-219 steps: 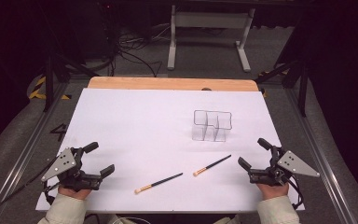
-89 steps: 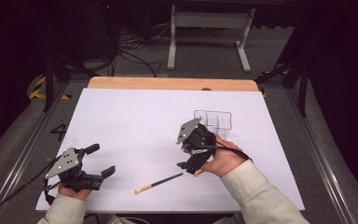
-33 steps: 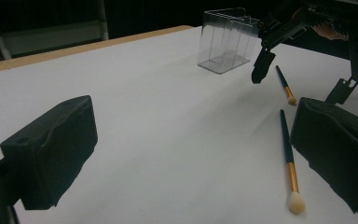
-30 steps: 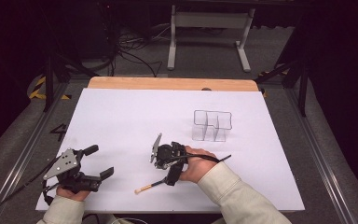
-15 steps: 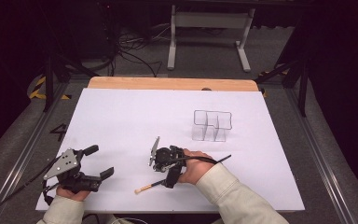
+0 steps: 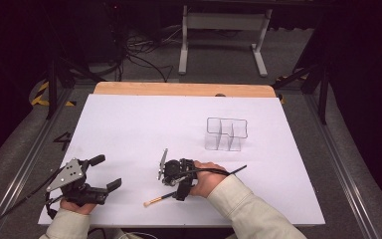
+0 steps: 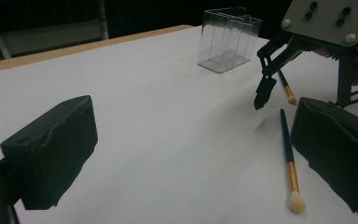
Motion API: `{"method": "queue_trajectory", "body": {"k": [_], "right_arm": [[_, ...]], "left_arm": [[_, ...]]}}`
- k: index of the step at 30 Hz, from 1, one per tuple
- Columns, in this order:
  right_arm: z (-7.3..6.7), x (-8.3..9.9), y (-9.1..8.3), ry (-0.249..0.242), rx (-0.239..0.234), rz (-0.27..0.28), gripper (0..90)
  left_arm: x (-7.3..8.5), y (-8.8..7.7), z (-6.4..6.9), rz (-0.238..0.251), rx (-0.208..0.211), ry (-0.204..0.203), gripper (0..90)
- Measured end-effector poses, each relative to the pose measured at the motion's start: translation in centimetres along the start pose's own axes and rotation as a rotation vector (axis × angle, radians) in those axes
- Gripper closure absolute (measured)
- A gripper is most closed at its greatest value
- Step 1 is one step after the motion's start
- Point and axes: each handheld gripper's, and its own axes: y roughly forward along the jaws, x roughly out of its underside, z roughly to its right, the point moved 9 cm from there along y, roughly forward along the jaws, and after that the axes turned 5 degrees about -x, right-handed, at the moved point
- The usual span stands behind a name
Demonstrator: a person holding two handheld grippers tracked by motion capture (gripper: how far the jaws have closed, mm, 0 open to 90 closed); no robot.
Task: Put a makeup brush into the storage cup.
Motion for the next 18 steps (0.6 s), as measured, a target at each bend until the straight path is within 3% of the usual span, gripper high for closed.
{"method": "queue_trajectory", "body": {"k": [18], "right_arm": [[-0.1, 0.3, 1.0, -0.008, -0.009, -0.046, 39.0]], "left_arm": [[0.0, -0.1, -0.1, -0.002, 0.001, 0.000, 1.4]]}}
